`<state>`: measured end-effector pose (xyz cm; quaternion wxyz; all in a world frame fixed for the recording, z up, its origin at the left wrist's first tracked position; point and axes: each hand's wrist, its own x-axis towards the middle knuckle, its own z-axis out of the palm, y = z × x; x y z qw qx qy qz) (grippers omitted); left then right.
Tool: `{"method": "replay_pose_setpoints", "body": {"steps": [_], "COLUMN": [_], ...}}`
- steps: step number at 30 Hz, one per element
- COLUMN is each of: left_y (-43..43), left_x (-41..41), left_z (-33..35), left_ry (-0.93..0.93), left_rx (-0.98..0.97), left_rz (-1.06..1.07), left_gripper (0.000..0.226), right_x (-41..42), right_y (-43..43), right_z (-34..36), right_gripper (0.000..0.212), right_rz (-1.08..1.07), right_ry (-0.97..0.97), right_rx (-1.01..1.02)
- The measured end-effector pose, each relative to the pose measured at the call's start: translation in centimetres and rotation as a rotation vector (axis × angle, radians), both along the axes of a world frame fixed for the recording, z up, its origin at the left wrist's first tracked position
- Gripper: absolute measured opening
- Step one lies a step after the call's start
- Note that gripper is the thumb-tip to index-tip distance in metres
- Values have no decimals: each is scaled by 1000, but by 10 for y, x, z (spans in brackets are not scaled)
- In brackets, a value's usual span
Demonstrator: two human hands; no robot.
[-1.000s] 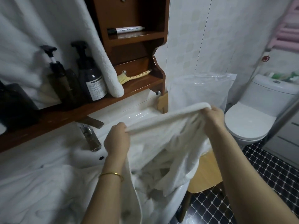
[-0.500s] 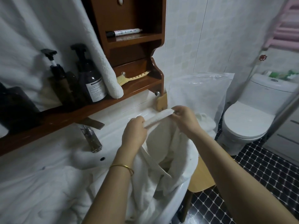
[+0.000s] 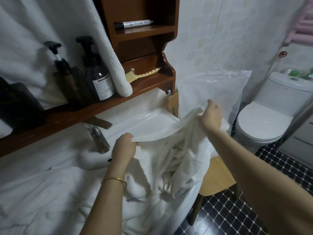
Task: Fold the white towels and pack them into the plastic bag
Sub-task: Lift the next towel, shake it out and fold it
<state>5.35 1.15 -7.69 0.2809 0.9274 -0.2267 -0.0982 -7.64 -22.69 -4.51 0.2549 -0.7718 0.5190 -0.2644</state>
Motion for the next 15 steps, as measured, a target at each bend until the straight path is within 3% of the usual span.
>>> {"method": "replay_pose_setpoints", "body": {"steps": [2, 3, 5, 7, 12, 15], "left_y": [-7, -11, -17, -18, -11, -10], "left_x": [-7, -9, -14, -18, -25, -31], "left_z": [-5, -9, -15, -18, -20, -22], "left_ry": [130, 189, 280, 329, 403, 485], "left_rx": [-118, -165, -267, -384, -543, -656], "left_rz": [16, 38, 83, 114, 128, 155], "left_gripper": [8, 14, 21, 18, 17, 25], "right_x": [-4, -6, -12, -17, -28, -28], "right_y": [29, 43, 68, 84, 98, 104], "right_z": [-25, -37, -63, -88, -139, -152], "right_gripper": [41, 33, 18, 14, 27, 35], "right_rz": [174, 326, 681, 945, 1030, 998], "right_ry": [135, 133, 199, 486, 961, 1098], "right_rx": [-344, -387, -209, -63, -115, -161]}}
